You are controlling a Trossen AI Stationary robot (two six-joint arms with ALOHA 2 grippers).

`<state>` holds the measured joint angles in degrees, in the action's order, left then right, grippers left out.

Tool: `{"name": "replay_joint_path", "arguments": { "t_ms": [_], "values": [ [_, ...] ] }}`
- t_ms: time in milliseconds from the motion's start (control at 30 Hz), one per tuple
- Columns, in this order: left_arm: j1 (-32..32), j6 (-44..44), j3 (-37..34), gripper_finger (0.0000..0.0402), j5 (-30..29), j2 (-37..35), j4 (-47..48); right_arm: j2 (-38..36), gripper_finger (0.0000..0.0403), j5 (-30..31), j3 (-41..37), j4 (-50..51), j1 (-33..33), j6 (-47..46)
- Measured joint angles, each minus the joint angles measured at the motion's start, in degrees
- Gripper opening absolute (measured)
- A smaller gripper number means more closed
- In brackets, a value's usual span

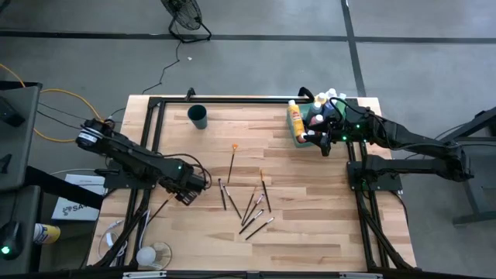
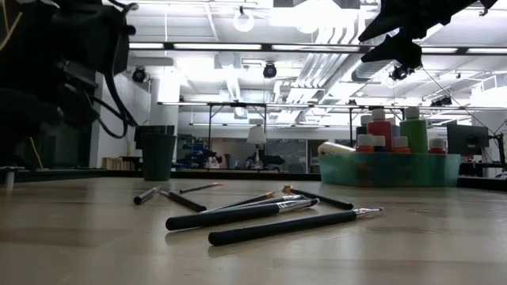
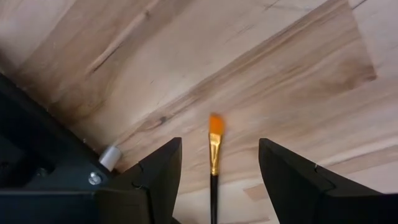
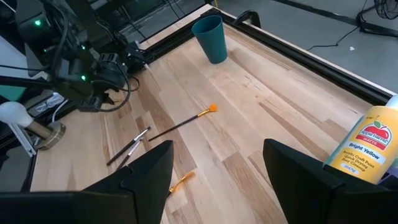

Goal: Pick & Place Paint Supplies
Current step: Put the gold paintbrush into the blue cup

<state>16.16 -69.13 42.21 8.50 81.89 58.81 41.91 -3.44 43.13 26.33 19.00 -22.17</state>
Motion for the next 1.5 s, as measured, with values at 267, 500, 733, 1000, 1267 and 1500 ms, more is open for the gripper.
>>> {"name": "replay_joint_path", "arguments": {
  "t_ms": [267,500,733,1000,1267,1500],
  "values": [
    [0.00,1.45,0.01,0.0202,0.39,4.26,-0.85,0.00,0.0243,-0.09,0.00,0.00,0.00,0.00],
    [-0.04,3.40,0.25,0.0202,1.03,7.21,-1.64,0.00,0.0243,-0.13,0.00,0.02,0.00,0.00],
    [-0.04,4.42,0.20,0.0157,1.48,8.78,-2.70,0.00,0.0243,-0.13,0.00,0.02,0.02,0.00],
    [0.00,4.40,0.18,0.0071,1.44,8.97,-3.79,0.00,0.0243,-0.15,0.00,0.02,0.00,0.00],
    [0.02,5.12,0.05,0.0060,1.11,9.00,-4.38,0.00,0.0243,-0.15,0.00,0.04,0.00,-0.01],
    [0.02,5.73,0.05,0.0011,1.24,9.00,-4.94,0.00,0.0243,-0.17,0.00,0.04,0.01,-0.02]
  ]
}}
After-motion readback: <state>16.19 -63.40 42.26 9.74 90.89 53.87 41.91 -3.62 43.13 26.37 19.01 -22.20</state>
